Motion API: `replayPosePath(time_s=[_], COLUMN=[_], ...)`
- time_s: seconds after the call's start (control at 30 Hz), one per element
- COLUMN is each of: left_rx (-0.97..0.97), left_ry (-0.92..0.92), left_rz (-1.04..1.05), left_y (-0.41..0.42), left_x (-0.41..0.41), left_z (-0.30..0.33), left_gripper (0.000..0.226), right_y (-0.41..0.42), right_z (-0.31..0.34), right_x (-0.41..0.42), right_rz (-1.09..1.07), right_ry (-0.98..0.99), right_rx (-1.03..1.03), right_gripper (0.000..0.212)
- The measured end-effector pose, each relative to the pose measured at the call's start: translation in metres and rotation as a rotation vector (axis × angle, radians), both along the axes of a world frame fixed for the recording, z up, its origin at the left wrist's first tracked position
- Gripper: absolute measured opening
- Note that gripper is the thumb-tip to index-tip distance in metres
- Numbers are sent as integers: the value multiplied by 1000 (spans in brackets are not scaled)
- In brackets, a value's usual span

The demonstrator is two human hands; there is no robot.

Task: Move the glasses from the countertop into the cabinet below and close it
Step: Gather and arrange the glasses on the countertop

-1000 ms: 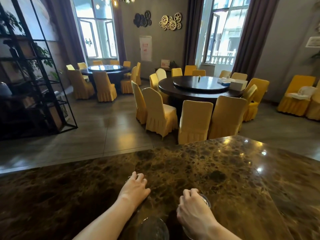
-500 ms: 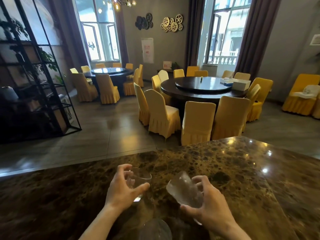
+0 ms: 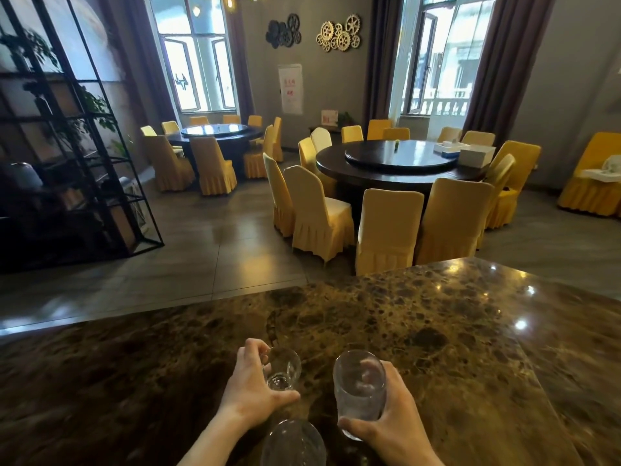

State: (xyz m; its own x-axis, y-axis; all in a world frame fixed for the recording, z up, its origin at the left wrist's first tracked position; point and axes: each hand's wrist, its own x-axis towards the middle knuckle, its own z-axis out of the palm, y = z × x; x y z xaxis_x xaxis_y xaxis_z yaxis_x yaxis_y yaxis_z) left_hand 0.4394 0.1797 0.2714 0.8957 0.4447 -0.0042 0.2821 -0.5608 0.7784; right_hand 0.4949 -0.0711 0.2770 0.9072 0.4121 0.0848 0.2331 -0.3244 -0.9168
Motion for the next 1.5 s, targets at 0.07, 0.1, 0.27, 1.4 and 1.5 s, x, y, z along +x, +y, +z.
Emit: replayPosePath(time_s=[0.07, 0.1, 0.27, 1.4, 1.5], left_rx=[27, 33, 8, 444, 438], left_ry=[20, 25, 55, 262, 226], left_rz=[22, 31, 52, -347, -321], left_y=[2, 3, 6, 32, 33], left_x=[0, 0, 1, -172, -174], left_z=[-5, -7, -12, 34, 35], left_gripper=[89, 89, 91, 73, 77], right_y=[-1, -1, 0, 165, 173], right_z=[-4, -5, -9, 61, 66], right_x=[0, 1, 1, 9, 2], right_rz=[8, 9, -6, 660, 650], right_ry=[-1, -4, 6, -606, -589], right_rx=[-3, 0, -1, -963, -948], right_gripper=[89, 89, 93, 73, 77])
